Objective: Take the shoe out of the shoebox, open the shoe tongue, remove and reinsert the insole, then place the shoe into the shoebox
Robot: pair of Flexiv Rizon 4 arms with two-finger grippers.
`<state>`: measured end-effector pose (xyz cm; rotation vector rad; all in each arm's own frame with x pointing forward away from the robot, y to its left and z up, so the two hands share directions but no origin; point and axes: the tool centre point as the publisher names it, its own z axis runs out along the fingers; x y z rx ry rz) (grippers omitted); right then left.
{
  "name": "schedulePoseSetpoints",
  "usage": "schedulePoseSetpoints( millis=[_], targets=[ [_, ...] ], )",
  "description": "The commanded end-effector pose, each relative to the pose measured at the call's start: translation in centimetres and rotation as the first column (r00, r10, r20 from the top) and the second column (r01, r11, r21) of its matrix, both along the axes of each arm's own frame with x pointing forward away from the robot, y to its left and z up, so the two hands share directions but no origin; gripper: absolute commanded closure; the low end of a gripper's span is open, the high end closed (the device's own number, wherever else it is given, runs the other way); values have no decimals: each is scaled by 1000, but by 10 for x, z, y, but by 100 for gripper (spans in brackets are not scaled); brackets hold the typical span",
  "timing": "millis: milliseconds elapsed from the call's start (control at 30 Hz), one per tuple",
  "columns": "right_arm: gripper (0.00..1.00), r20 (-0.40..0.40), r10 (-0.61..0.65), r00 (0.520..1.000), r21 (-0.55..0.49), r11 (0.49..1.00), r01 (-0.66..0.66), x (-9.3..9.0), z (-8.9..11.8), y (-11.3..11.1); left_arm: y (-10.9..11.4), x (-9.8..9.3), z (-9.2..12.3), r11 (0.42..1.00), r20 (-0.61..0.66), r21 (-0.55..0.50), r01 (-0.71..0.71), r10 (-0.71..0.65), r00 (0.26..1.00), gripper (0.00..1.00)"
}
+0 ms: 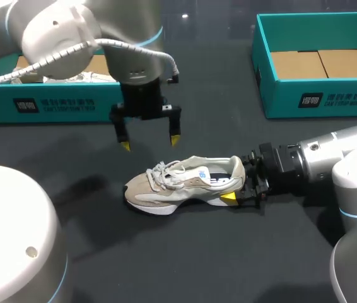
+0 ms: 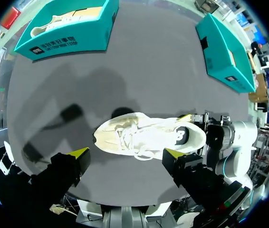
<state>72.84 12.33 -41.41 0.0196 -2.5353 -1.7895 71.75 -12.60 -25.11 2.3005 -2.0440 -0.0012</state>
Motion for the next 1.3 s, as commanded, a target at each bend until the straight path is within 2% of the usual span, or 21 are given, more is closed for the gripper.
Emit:
schedulePoseSetpoints(
  millis=[33, 367, 600, 1300],
  targets=[
    [100, -1, 0, 1000, -4, 1000, 0, -1, -2, 3, -32, 7, -4, 997, -15, 76, 6, -5, 1000, 0],
    [100, -1, 0, 1000, -4, 1000, 0, -1, -2, 3, -32, 7, -4, 997, -15, 76, 6, -5, 1000, 0],
    [100, -1, 0, 1000, -4, 1000, 0, -1, -2, 3, -61, 0, -19, 994, -57, 90, 60, -55, 997, 0],
    [100, -1, 0, 1000, -4, 1000, 0, -1, -2, 3, -99, -7, -82, 952, -132, 300, 58, -18, 991, 0]
  ],
)
